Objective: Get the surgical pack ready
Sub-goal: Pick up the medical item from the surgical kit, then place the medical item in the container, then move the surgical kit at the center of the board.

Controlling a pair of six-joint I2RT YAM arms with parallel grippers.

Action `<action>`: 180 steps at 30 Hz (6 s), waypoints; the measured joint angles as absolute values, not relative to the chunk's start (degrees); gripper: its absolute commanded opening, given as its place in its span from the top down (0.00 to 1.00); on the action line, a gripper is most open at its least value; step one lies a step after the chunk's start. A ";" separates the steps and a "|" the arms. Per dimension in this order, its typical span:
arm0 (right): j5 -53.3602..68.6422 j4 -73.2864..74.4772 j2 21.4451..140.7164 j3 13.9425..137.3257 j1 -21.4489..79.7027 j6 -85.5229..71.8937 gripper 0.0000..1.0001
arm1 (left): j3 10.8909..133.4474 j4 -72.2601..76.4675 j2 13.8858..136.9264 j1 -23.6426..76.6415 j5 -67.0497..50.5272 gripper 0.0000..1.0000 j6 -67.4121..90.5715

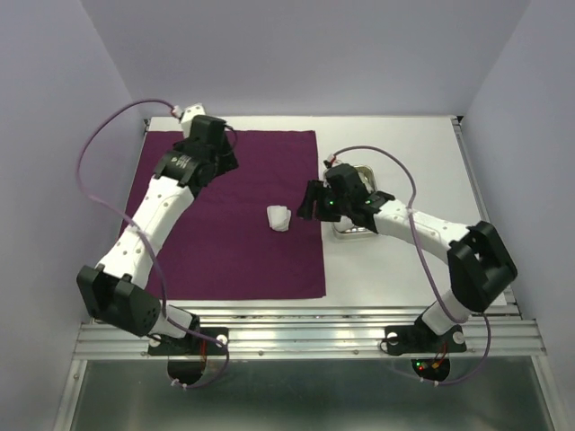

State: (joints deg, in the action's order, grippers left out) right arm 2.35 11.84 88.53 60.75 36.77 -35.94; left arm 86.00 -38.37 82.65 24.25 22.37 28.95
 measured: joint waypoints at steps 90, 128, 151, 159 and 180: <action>28.56 12.93 94.56 52.66 2.66 -25.54 0.70 | 67.96 -31.92 76.69 11.60 10.50 0.26 25.26; 12.14 17.74 91.85 55.72 9.50 -25.41 0.53 | 68.16 -32.73 80.82 11.60 12.97 0.26 26.20; 3.73 19.90 87.48 61.82 28.05 -26.81 0.48 | 66.00 -33.45 82.81 11.51 17.89 0.26 27.53; -3.81 21.43 89.62 64.47 33.12 -26.33 0.47 | 65.71 -33.85 83.46 9.80 19.97 0.25 28.18; -16.86 25.30 111.20 80.73 34.06 -19.81 0.72 | 61.41 -29.76 92.12 8.58 17.08 0.26 29.63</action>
